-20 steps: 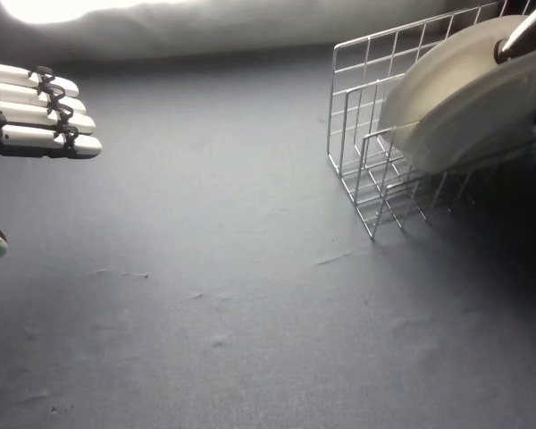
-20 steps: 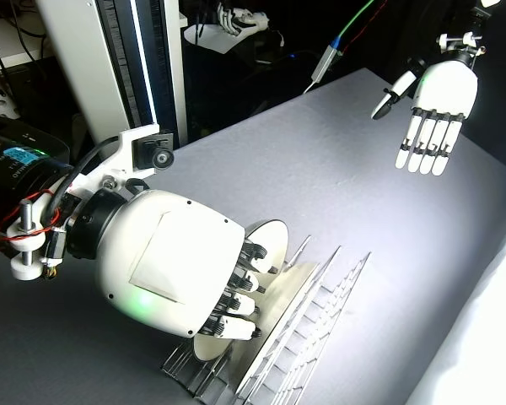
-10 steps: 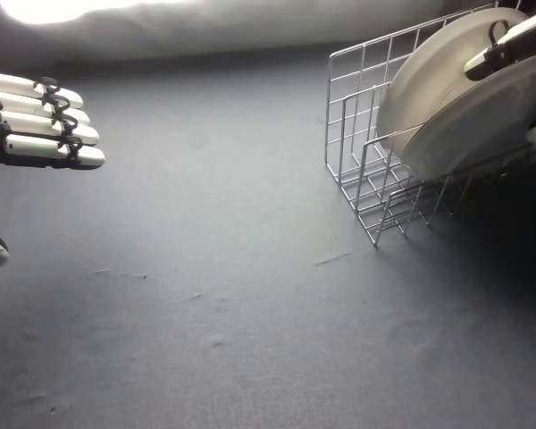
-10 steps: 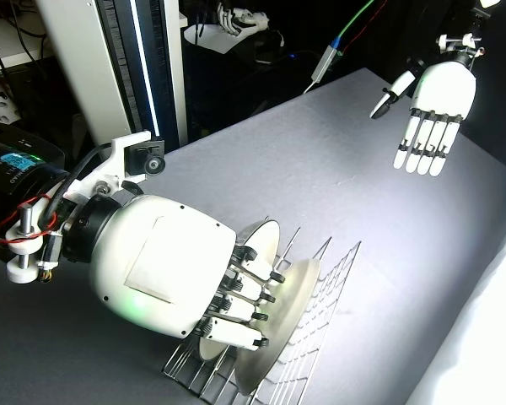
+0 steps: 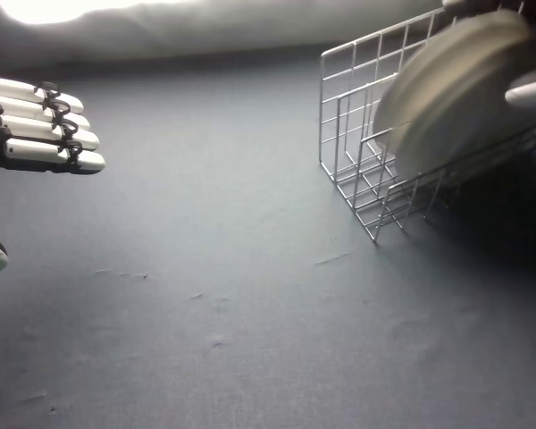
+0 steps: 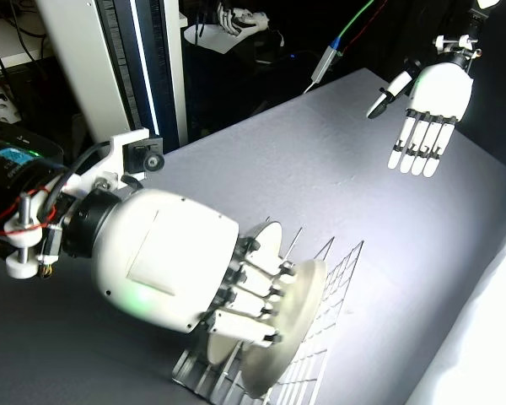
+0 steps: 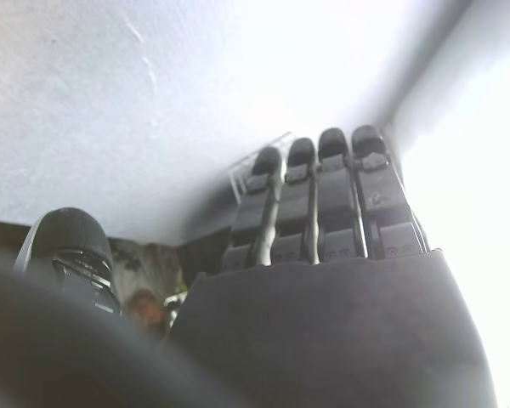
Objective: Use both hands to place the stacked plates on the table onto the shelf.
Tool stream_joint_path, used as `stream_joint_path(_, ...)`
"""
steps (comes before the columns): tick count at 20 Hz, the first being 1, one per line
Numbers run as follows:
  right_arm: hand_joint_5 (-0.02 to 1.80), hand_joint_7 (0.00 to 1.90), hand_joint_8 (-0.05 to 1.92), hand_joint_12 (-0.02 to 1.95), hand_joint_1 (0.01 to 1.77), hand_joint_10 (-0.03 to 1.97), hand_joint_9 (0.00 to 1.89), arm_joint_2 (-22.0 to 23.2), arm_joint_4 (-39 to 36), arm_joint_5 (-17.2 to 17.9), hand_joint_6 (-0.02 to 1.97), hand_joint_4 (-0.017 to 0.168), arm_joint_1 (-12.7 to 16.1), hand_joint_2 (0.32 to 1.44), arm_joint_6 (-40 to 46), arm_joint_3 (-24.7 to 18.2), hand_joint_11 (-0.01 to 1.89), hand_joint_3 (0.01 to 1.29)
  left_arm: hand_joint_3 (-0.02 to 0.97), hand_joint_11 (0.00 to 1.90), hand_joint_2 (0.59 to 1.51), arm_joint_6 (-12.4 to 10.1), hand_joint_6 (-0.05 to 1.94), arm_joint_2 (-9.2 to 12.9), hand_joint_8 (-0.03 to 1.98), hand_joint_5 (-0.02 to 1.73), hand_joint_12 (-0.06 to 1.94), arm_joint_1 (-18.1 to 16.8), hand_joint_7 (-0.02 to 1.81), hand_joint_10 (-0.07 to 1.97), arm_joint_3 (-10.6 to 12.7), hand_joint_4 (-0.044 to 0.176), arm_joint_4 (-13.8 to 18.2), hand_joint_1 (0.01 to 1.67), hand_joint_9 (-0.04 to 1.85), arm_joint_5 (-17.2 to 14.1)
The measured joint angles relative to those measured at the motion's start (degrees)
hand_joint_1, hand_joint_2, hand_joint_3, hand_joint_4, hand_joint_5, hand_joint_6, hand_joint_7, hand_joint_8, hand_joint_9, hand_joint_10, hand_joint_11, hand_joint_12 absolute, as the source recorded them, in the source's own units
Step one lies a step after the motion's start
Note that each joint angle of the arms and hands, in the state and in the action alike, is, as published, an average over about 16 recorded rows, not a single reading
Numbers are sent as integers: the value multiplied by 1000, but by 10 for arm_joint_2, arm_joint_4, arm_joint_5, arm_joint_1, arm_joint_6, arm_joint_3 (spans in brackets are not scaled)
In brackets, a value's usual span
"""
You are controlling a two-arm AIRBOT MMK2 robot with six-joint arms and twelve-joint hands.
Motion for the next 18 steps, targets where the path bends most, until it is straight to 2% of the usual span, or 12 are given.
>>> stream_joint_path(7, 501, 539, 23, 1274, 1085, 5, 505, -4, -112, 47, 36, 0, 27, 1028, -4, -2, 17, 14, 17, 13, 1121, -11, 12, 0, 17, 21, 3, 0, 15, 7, -2, -2, 2, 21, 20, -4)
stream_joint_path(18, 494, 526, 22, 1261, 1050, -3, 488, -22, -389, 141, 34, 5, 64, 1026, -20, -4, 21, 13, 17, 14, 1122, -31, 12, 0, 17, 20, 4, 1, 15, 7, -6, -2, 3, 21, 19, -21)
